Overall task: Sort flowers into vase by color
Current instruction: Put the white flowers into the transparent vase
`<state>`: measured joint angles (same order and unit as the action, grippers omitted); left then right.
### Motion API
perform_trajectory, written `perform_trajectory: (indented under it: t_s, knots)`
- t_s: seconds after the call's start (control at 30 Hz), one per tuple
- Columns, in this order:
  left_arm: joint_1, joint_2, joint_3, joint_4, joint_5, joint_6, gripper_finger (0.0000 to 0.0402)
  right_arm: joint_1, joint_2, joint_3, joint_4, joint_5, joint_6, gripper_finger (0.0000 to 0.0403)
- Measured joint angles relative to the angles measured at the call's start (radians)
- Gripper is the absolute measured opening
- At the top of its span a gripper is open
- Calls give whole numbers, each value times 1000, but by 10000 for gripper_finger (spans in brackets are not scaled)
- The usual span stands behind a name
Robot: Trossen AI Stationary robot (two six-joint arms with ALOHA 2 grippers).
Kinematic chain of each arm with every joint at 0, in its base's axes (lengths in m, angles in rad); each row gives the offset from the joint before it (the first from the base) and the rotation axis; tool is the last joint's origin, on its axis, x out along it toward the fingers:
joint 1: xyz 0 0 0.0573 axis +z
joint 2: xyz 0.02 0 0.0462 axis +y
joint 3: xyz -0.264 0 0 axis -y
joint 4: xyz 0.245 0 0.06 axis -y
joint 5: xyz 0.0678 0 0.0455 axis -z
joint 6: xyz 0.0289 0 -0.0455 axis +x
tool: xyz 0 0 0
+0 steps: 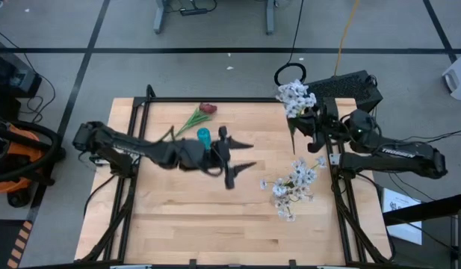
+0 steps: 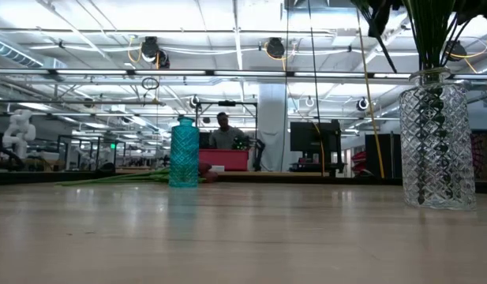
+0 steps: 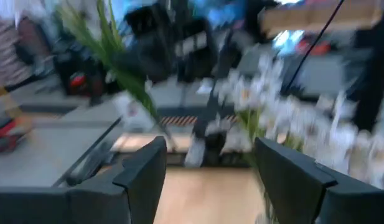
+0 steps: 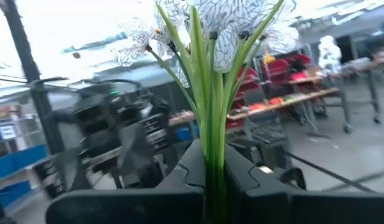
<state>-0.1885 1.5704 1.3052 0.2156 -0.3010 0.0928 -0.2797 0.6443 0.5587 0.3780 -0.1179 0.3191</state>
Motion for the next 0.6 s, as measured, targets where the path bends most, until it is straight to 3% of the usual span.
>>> perform_trajectory:
  t_s: [0.17,0.47,0.6]
  knots:
    - [111,11,19,73,222,-6,248,6,53,0,96,-31,-15,4]
    - [227,27,30,132,250,-7,248,61,168,1,266,-70,-90,4]
    - [248,27,30,158,335,-8,248,82,202,2,309,-70,-132,4]
